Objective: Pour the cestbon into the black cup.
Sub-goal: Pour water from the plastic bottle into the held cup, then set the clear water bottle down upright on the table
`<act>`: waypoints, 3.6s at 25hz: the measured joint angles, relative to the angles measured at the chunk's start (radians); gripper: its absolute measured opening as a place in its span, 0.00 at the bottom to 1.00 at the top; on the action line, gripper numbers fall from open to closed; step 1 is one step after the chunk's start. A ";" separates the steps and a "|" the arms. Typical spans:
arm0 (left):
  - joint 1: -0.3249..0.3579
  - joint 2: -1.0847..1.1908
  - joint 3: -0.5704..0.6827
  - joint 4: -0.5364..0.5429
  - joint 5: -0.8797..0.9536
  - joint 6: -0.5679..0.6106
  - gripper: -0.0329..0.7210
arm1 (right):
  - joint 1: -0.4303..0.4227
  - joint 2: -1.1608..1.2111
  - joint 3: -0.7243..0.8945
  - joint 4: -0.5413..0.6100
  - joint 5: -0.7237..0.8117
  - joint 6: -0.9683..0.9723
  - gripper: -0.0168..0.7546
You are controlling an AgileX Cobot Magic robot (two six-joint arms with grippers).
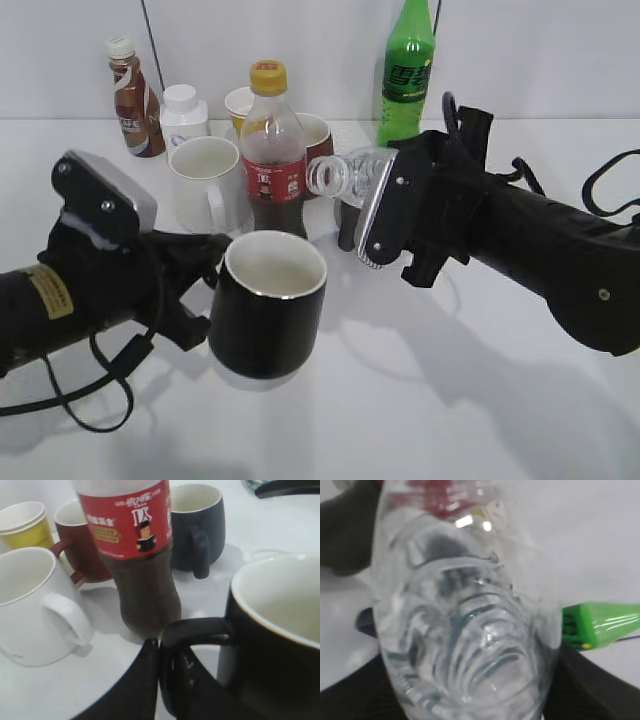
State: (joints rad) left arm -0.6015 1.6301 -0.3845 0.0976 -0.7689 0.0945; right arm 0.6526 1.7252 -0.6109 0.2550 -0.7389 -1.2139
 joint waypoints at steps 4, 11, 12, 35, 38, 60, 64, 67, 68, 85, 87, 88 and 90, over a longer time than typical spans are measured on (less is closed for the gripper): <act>0.000 0.007 -0.026 -0.001 -0.001 0.000 0.12 | 0.000 0.000 -0.001 -0.023 -0.038 -0.063 0.64; 0.000 0.028 -0.042 0.000 -0.007 0.000 0.12 | 0.000 0.000 -0.001 -0.079 -0.060 -0.170 0.64; 0.000 0.028 -0.042 0.000 -0.007 0.000 0.12 | 0.000 0.000 -0.001 -0.079 -0.075 -0.182 0.64; -0.030 0.029 -0.042 0.000 -0.038 0.000 0.12 | 0.000 0.000 -0.001 -0.085 -0.166 -0.233 0.64; -0.030 0.029 -0.042 -0.004 -0.038 0.000 0.12 | 0.000 0.000 -0.001 -0.096 -0.147 -0.056 0.64; 0.248 -0.100 0.109 -0.428 -0.340 0.101 0.12 | -0.476 -0.082 0.012 -0.443 -0.024 1.236 0.64; 0.407 0.010 0.032 -0.326 -0.352 0.097 0.12 | -0.521 -0.007 0.012 -0.467 -0.115 1.276 0.64; 0.466 0.103 -0.053 -0.283 -0.353 0.095 0.12 | -0.522 0.068 0.006 -0.492 -0.161 1.291 0.64; 0.479 0.134 -0.084 -0.275 -0.354 0.093 0.12 | -0.522 0.095 0.000 -0.495 -0.170 1.298 0.64; 0.541 0.508 -0.302 -0.085 -0.382 -0.001 0.12 | -0.522 0.351 -0.036 -0.496 -0.420 1.316 0.64; 0.541 0.511 -0.302 -0.085 -0.390 -0.001 0.12 | -0.522 0.364 -0.036 -0.496 -0.420 1.316 0.64; 0.541 0.513 -0.302 -0.086 -0.392 -0.002 0.12 | -0.522 0.365 -0.036 -0.496 -0.420 1.317 0.64; 0.541 0.516 -0.302 -0.086 -0.397 -0.002 0.12 | -0.522 0.365 -0.036 -0.496 -0.425 1.317 0.64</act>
State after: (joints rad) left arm -0.0600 2.1458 -0.6861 0.0117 -1.1658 0.0924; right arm 0.1305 2.0901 -0.6471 -0.2406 -1.1639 0.1032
